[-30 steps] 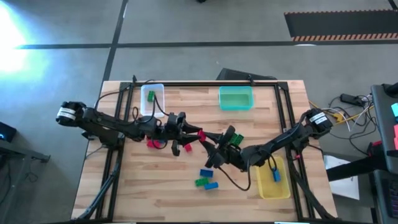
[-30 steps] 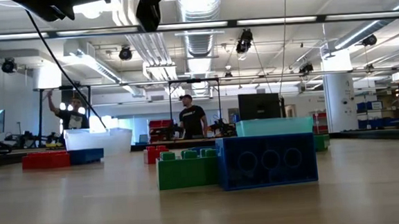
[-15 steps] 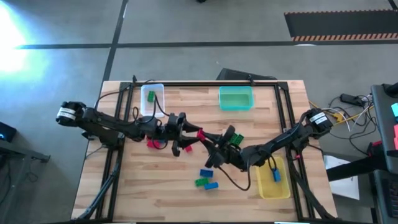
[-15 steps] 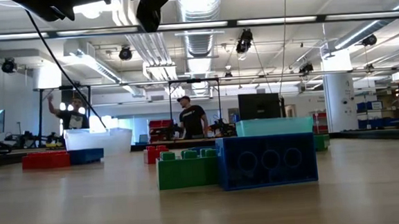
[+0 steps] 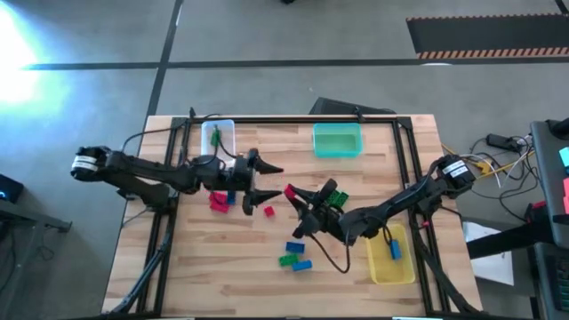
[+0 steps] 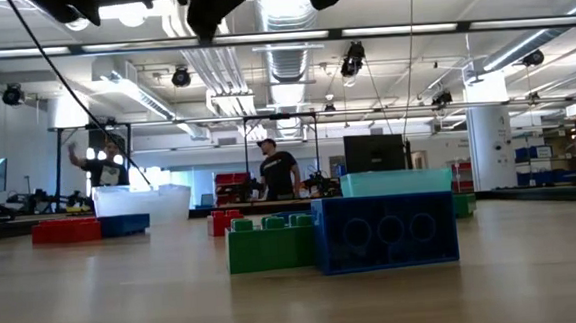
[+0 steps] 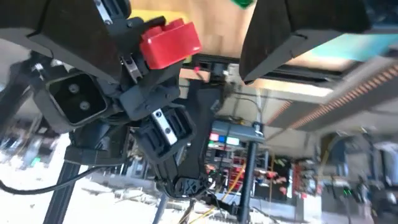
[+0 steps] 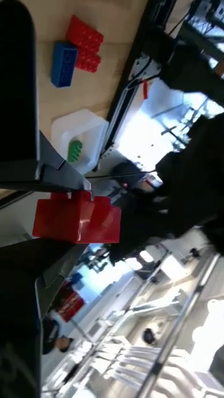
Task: Sort & place blocks by color
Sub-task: Put the red game piece into the green bin
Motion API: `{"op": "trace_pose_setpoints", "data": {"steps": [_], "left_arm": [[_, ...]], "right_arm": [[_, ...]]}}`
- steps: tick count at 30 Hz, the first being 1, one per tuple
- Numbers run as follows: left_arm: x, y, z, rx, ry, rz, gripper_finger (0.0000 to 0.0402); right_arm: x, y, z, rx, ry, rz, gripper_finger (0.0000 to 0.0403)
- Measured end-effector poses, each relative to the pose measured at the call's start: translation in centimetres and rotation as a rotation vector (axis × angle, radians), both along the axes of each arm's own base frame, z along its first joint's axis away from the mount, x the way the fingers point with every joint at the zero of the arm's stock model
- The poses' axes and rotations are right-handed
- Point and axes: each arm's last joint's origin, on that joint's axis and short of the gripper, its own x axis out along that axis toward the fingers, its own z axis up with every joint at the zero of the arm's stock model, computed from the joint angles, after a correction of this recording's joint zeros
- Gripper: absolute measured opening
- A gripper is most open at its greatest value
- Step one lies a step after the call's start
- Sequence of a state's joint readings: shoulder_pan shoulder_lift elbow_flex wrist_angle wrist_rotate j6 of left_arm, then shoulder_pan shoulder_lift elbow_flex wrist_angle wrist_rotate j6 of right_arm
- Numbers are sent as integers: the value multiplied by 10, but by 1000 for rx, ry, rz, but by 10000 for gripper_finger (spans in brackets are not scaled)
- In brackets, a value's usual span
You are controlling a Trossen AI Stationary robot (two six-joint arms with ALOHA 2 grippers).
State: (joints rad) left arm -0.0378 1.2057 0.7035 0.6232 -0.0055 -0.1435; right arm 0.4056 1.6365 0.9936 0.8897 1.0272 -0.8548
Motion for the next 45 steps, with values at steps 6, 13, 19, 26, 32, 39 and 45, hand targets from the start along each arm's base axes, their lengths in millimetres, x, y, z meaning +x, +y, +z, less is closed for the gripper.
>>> {"op": "trace_pose_setpoints", "data": {"steps": [6,13,19,26,32,39,45], "left_arm": [[-27,4,20,143,-10,73,315],[-57,8,37,228,-50,193,315],[-73,9,32,227,-64,212,315],[-77,9,31,224,-71,235,315],[-75,9,27,228,-43,232,315],[-75,9,27,227,-43,232,315],[-75,9,24,224,-37,231,315]], "right_arm": [[-5,-13,12,100,-52,-62,78],[-19,-56,35,304,-90,-89,78],[-27,-123,63,678,-19,-99,78],[-40,-204,72,1082,173,-295,78],[-55,-256,62,1304,280,-518,78],[-68,-304,35,1484,338,-685,78],[-69,-342,-1,1554,392,-755,78]]}}
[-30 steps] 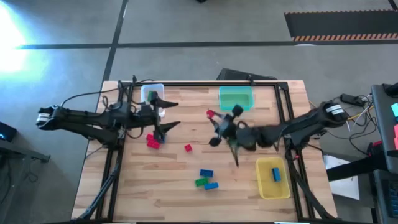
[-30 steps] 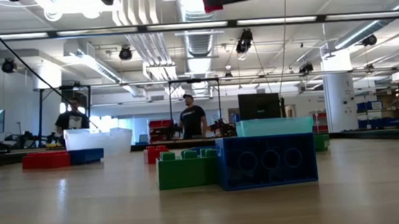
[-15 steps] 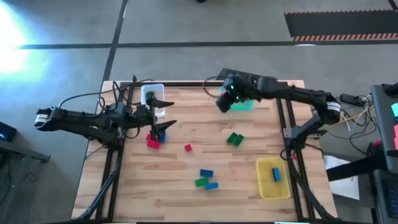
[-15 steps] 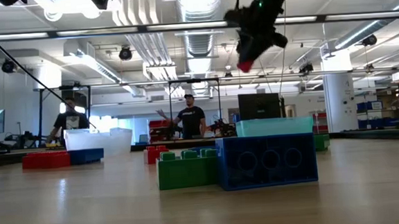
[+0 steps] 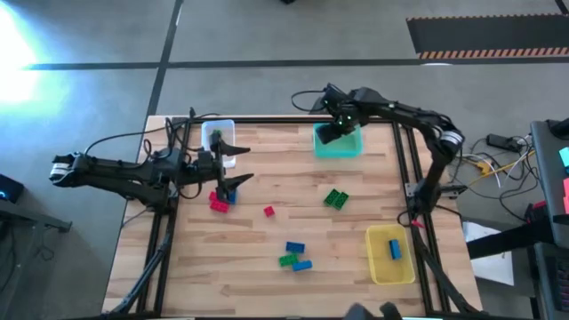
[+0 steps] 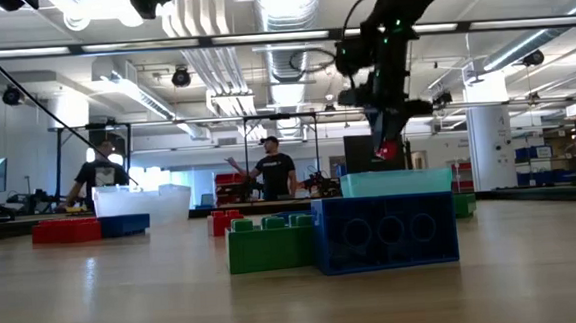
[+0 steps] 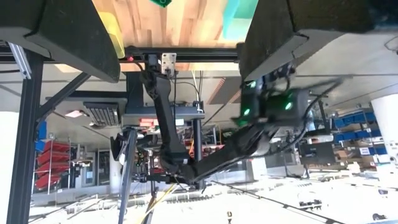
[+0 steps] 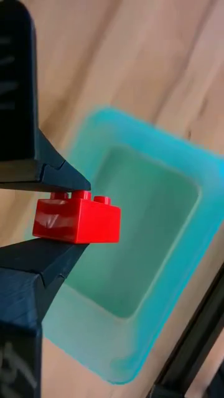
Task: Sort & place blocks by color
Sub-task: Put the red game piece into the green bin, then put the blue game piece into the yellow bin
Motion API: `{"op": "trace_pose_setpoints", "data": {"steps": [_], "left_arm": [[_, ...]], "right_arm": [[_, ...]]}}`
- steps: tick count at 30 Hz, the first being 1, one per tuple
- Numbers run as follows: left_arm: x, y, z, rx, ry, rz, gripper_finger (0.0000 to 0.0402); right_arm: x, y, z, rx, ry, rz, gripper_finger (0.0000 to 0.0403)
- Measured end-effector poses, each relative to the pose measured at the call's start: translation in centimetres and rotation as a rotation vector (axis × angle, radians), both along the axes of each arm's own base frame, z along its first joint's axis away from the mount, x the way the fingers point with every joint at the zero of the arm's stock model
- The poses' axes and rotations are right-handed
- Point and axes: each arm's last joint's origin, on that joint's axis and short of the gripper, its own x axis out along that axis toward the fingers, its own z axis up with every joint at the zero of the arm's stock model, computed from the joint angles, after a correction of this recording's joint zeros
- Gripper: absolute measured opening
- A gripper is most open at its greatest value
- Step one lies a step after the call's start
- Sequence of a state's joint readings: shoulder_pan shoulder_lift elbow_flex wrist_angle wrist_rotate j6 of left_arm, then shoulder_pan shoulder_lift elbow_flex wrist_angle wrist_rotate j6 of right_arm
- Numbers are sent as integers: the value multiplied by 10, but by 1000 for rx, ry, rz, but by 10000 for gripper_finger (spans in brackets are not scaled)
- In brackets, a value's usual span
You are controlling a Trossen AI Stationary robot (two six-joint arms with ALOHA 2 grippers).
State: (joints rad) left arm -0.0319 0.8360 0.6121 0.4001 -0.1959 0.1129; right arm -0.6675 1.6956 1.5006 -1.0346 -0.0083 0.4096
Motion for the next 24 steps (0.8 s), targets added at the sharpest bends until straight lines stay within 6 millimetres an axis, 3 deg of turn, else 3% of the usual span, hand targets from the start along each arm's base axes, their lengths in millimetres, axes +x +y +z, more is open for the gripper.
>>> {"op": "trace_pose_setpoints", "data": {"steps": [9,16,24], "left_arm": [[0,0,-1,0,3,0,316],[0,0,-3,0,8,0,316],[0,0,-4,0,7,0,316]], "right_arm": [[5,-34,-47,101,56,5,93],[11,-40,-50,80,55,34,110],[11,-40,-49,77,53,36,172]]}}
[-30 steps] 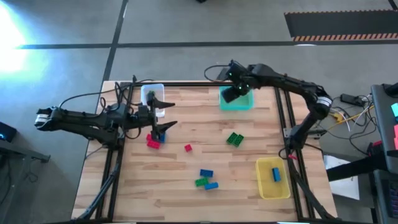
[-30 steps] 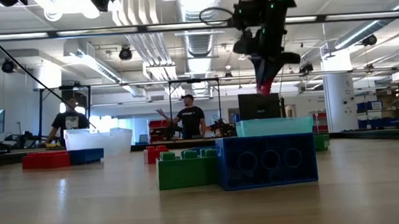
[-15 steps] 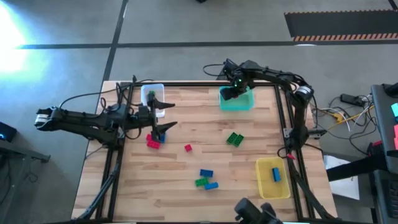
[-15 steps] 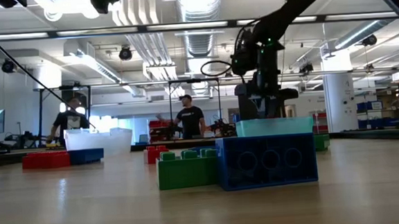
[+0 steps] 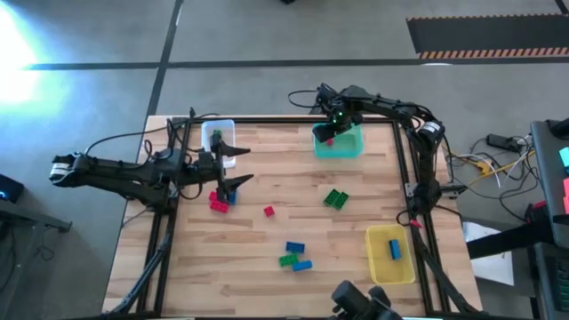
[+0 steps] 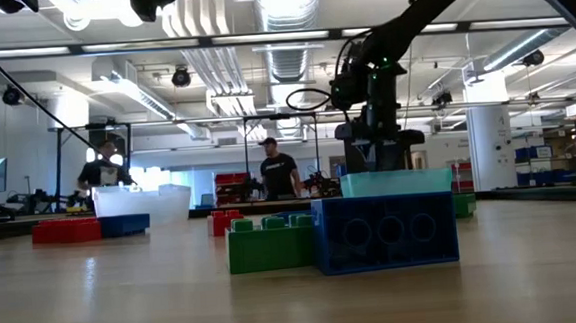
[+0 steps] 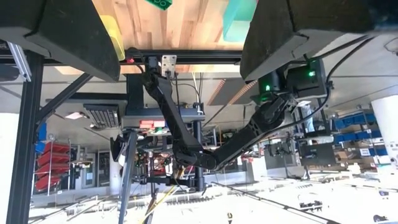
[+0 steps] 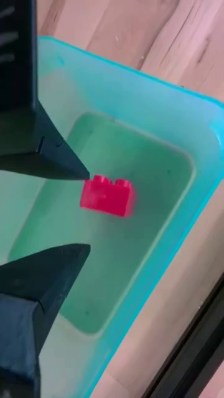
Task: Sort & place blocks by color
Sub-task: Put the blue game piece into the yellow bin
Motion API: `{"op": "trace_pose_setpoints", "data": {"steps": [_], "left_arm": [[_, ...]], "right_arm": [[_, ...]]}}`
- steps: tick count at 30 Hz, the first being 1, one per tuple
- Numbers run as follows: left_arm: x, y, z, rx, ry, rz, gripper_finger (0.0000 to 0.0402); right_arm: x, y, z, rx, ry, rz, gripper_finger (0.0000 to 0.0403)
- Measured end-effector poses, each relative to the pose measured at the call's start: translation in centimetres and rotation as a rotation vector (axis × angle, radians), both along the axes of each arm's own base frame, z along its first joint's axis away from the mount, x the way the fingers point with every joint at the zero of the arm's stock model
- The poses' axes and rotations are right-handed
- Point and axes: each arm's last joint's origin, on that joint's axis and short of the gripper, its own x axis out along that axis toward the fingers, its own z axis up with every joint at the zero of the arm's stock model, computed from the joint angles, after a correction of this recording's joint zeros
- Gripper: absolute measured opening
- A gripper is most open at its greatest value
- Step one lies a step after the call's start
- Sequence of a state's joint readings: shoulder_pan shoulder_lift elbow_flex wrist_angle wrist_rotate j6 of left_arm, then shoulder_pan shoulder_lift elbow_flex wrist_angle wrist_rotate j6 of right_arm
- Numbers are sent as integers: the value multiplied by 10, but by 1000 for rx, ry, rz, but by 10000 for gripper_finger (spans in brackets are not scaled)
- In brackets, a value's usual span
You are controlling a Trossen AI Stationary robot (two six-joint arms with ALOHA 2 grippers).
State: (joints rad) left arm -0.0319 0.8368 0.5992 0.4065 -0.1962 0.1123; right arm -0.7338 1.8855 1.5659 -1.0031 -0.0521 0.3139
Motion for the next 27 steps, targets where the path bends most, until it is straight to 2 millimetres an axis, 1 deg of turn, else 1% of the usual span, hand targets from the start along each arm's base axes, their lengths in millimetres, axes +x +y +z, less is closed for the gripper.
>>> {"op": "trace_pose_setpoints", "data": {"steps": [3,5,7,10,13,16,19,22,27], "left_arm": [[0,0,0,0,2,0,316],[0,0,-2,0,8,0,316],[1,0,-5,-1,20,-1,316],[2,0,-10,-30,32,-5,316],[5,0,-13,-63,41,-9,316],[9,0,-15,-78,55,-9,315],[15,0,-18,-106,72,2,315],[22,1,-25,-152,99,46,315],[31,3,-45,-253,221,125,315]], "right_arm": [[-1,1,4,-7,-7,1,190],[-1,5,12,-20,-20,4,197],[0,12,23,-42,-43,21,200],[4,31,43,-119,-53,63,200],[10,60,63,-238,-52,112,201],[17,96,80,-345,-94,169,201],[21,135,93,-435,-171,241,201],[19,173,102,-522,-247,305,201],[7,232,104,-640,-377,382,201]]}}
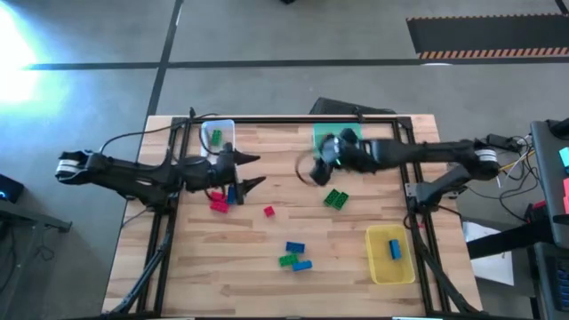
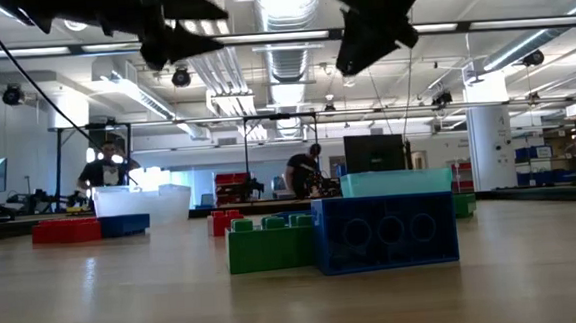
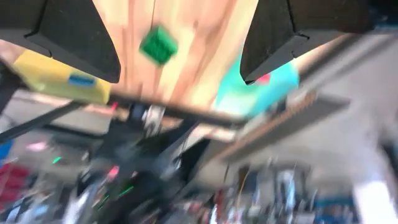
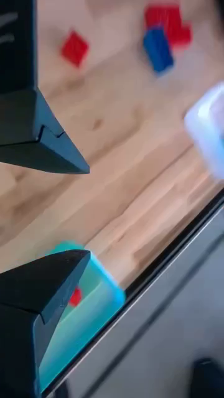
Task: Sort & place blocks by color
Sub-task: Put the blue game piece into the yellow bin
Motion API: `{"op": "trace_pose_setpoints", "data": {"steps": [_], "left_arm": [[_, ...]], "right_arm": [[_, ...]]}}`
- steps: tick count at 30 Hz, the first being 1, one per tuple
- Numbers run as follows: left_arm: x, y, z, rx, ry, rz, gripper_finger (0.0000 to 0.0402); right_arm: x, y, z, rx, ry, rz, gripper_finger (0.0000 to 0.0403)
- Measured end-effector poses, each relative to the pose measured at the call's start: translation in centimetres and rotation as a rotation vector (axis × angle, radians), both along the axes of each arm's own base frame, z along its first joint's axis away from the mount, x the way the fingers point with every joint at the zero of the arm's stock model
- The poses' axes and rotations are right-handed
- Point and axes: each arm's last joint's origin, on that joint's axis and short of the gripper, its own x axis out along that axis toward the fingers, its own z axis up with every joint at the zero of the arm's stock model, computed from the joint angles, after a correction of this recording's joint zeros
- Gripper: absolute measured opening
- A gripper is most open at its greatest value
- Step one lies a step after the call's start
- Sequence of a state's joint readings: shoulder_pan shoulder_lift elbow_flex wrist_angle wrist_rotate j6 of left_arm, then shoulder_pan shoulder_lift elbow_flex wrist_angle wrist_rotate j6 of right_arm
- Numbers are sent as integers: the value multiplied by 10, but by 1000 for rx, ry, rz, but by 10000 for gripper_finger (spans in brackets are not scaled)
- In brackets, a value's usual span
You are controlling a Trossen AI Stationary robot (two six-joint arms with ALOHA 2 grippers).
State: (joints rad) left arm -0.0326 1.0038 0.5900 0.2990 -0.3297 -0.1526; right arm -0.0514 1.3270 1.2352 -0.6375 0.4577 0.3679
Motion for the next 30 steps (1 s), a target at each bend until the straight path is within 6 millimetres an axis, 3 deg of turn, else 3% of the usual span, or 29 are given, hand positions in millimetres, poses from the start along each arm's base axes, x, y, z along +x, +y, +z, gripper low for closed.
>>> {"op": "trace_pose_setpoints", "data": {"steps": [5,10,17,24,30], "left_arm": [[2,2,-26,-188,224,126,314],[-3,1,-50,-348,563,277,297],[-5,-9,-69,-425,897,483,281],[6,-10,-96,-416,1011,552,281],[11,-10,-105,-404,1046,563,281]], "right_arm": [[-15,39,-9,-72,-147,79,201],[-28,56,-21,-78,-231,134,201],[-38,59,-29,-80,-282,150,201],[-41,58,-31,-79,-280,149,201],[-41,58,-33,-78,-275,152,201]]}}
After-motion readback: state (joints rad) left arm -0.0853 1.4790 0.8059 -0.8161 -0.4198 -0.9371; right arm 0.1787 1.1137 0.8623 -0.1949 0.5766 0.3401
